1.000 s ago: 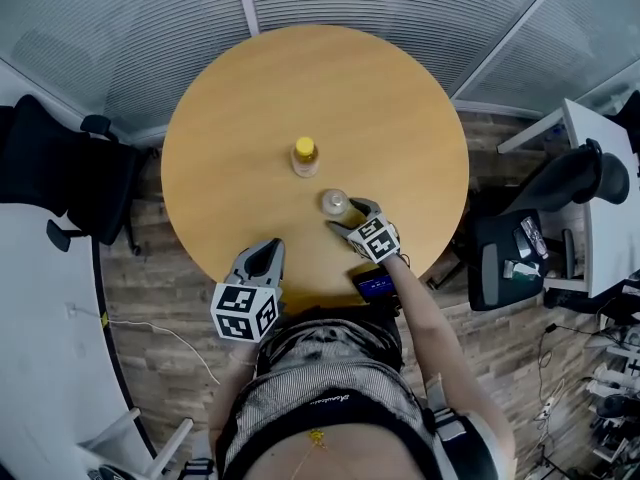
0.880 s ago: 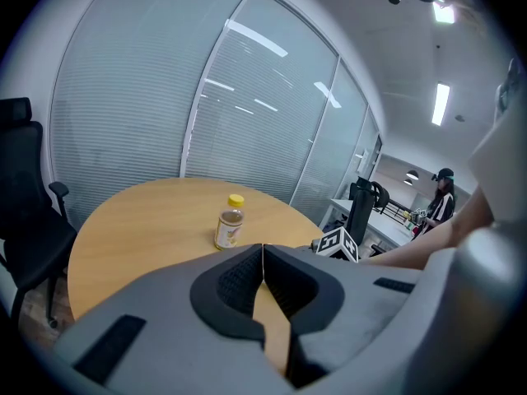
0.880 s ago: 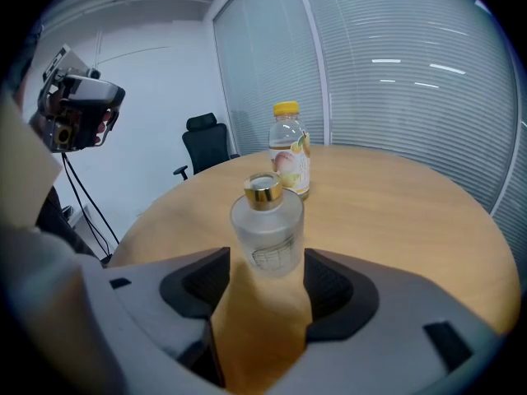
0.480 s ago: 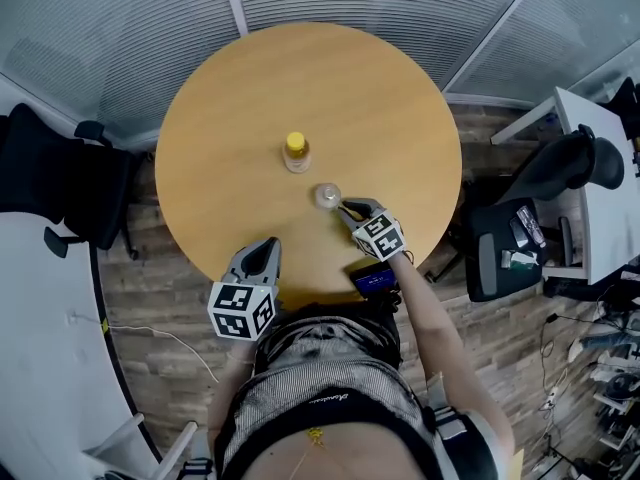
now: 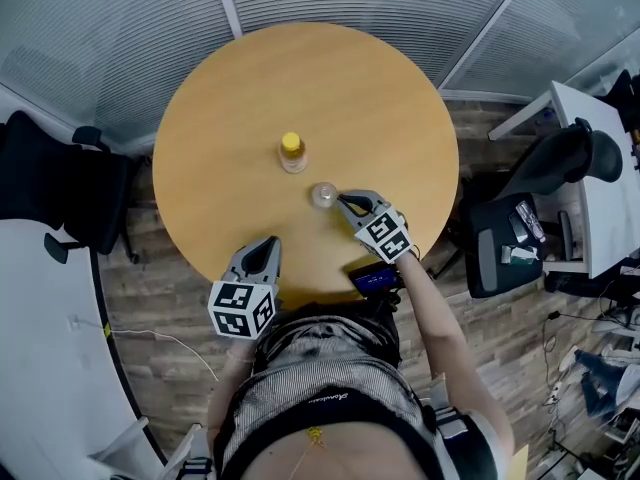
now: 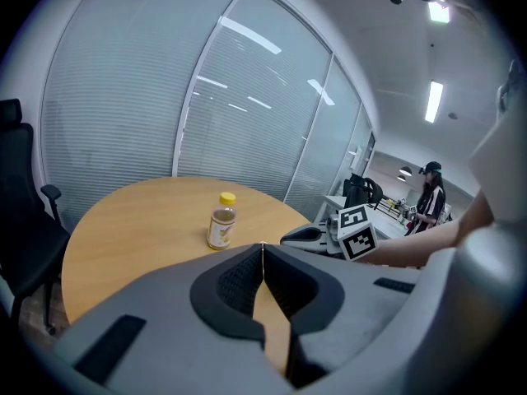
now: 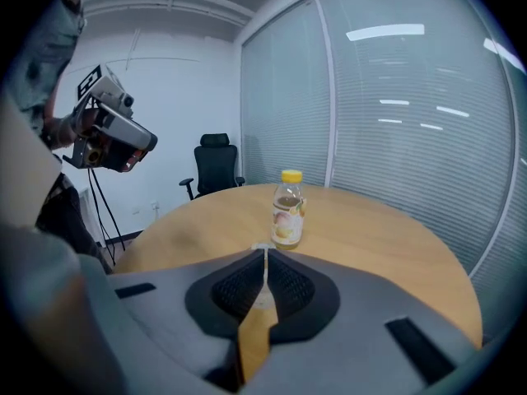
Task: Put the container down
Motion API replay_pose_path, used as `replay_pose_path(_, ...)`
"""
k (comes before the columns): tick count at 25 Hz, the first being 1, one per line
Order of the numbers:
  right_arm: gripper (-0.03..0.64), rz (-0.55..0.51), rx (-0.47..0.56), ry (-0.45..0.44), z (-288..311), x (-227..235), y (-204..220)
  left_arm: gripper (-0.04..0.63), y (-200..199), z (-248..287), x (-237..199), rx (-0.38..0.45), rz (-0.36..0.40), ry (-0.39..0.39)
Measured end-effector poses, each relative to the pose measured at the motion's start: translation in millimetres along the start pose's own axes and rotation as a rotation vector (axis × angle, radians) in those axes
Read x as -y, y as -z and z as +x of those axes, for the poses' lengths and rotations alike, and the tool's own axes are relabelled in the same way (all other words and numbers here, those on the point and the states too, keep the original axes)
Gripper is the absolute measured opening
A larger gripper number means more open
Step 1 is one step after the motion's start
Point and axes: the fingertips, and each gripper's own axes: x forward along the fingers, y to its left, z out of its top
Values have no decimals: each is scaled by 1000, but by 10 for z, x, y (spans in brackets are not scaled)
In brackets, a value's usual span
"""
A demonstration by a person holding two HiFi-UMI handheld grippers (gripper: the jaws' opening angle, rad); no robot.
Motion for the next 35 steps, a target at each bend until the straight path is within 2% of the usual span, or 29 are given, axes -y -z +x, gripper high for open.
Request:
replay_pose_path(2,29,-38,44,-4,-66,-53,-148,20,-6,9,14,0,3,4)
replay_pose_path(6,29,-27,127,-32,-226,-177,-445,20,-16,28,33,1,4,10)
replay_pose_path(11,28,-11,169,-76,-417,-415,-648,20,-29,52,39,2,3,13)
replay_pose_path(17,28,8,181,-106,-594,-637,-700,20,-49,102,123,14,-1,37)
replay_pose_path(24,28,32,253,-61,-818,-699,-1014,20,-221,143,349,58,21,104)
replay_pose_path(29,28,11,325,-6,-1063,-713,-1333,20,-457,79,612,108,37,185)
replay_pose_path(35,28,-46,385,22,-1291,-789,-1586,20,-760,-83,840,189,82,240)
